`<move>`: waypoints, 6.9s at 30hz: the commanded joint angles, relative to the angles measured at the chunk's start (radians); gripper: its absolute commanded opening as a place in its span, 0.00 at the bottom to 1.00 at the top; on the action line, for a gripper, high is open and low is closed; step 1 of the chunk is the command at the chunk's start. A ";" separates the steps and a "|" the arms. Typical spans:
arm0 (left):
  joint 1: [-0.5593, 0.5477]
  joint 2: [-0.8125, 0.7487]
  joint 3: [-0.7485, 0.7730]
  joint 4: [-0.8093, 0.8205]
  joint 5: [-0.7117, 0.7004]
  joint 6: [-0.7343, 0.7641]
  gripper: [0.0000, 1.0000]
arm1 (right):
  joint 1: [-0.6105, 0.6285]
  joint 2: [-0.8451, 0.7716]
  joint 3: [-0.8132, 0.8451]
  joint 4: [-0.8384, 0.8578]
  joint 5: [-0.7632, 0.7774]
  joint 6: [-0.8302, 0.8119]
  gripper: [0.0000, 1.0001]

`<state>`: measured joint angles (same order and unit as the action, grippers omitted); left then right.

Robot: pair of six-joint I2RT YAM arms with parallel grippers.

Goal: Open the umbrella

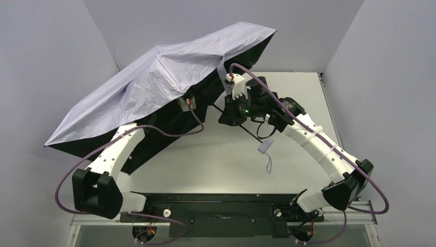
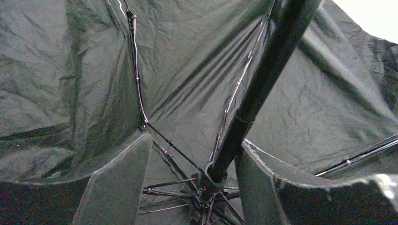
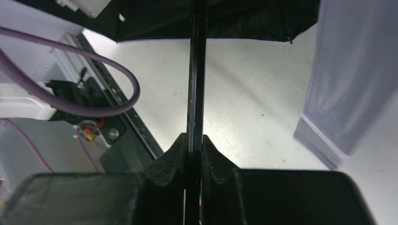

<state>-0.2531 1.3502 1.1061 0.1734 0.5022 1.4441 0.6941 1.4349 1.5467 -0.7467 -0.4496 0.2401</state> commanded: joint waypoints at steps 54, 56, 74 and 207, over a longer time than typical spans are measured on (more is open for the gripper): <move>0.000 0.006 0.165 0.457 -0.174 -2.666 0.60 | -0.051 -0.013 -0.139 1.081 -0.293 0.771 0.00; 0.001 0.007 0.167 0.461 -0.178 -2.663 0.48 | -0.047 -0.015 -0.146 1.091 -0.298 0.772 0.00; -0.004 0.024 0.204 0.412 -0.103 -2.629 0.00 | -0.199 -0.181 -0.273 0.740 -0.244 0.390 0.71; -0.267 -0.062 -0.131 0.146 -0.733 -1.878 0.00 | -0.143 0.610 -0.375 1.202 0.490 -1.408 0.17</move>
<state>-0.5262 1.3483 0.9638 0.2607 -0.2626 -0.4145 0.5797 1.9675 1.0607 0.4866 0.0681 -1.0233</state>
